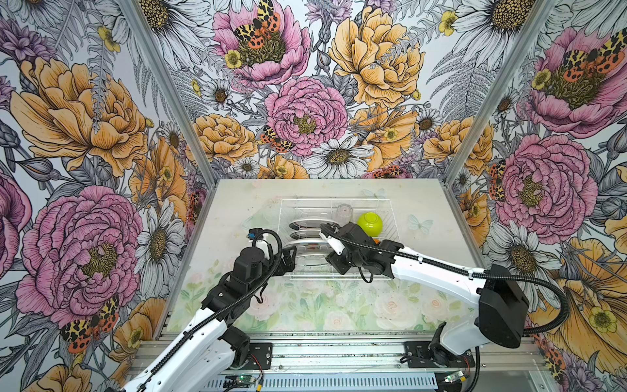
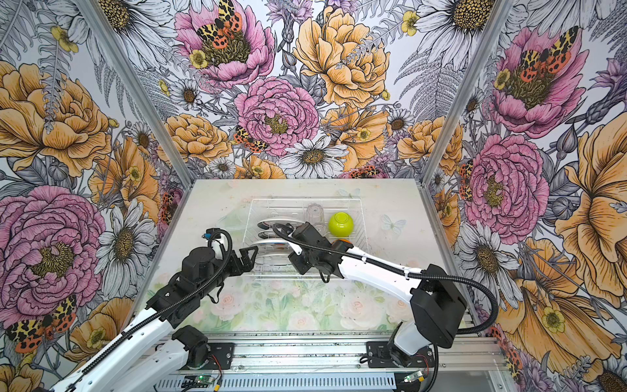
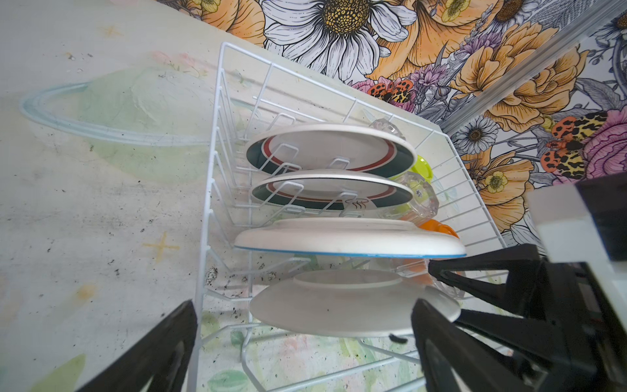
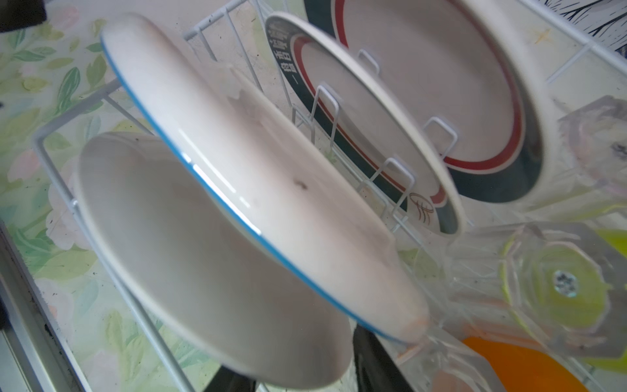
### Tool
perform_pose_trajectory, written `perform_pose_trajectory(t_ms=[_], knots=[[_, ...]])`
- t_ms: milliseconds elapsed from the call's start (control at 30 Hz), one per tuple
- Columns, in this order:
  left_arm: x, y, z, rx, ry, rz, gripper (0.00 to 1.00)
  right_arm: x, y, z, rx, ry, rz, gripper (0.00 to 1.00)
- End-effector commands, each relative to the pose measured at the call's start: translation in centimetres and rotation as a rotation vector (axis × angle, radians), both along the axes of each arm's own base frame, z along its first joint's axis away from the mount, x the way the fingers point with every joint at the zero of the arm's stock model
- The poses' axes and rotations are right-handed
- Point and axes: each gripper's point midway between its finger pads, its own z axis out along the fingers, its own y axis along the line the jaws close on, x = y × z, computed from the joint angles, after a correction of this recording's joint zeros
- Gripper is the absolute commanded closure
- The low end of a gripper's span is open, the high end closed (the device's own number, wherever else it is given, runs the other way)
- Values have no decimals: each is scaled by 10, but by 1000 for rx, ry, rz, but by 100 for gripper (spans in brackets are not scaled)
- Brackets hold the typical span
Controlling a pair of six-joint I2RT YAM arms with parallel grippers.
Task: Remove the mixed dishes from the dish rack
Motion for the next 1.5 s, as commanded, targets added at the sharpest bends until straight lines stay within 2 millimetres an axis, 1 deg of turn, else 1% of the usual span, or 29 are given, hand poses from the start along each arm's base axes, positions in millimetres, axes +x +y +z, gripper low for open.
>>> perform_pose_trajectory(t_ms=[0, 200, 333, 467, 567, 633, 800, 867, 1000, 1100, 1267, 1467], knots=[[3, -1, -1, -21, -7, 2, 1, 6, 12, 8, 5, -33, 21, 54], [4, -2, -1, -23, -5, -2, 1, 4, 21, 8, 11, -32, 56, 52], [5, -2, -1, -24, -5, 1, 1, 6, 24, 8, -7, -51, 59, 52], [4, -3, -1, -30, -3, -4, 1, 12, 20, 13, -34, -102, 30, 57], [5, -3, -2, -33, -1, -1, 1, 16, 14, 20, -53, -163, 2, 68], [5, -3, -3, -38, -2, -1, 1, 17, 10, 25, -55, -195, -16, 70], [5, -5, -3, -45, 0, -4, 1, 20, -2, 37, -46, -251, -53, 81], [5, -5, -3, -46, 1, -3, 1, 19, -4, 41, -32, -268, -57, 82], [6, -5, -4, -47, 2, -3, 1, 17, -7, 50, -3, -299, -62, 83], [6, -5, -4, -46, 3, -4, 1, 13, -3, 44, -6, -281, -25, 78], [6, -5, -2, -47, 0, -6, 1, 7, 7, 32, 5, -231, 24, 75], [7, -6, -2, -48, -1, -5, 1, -4, 17, 29, 40, -187, 89, 67]])
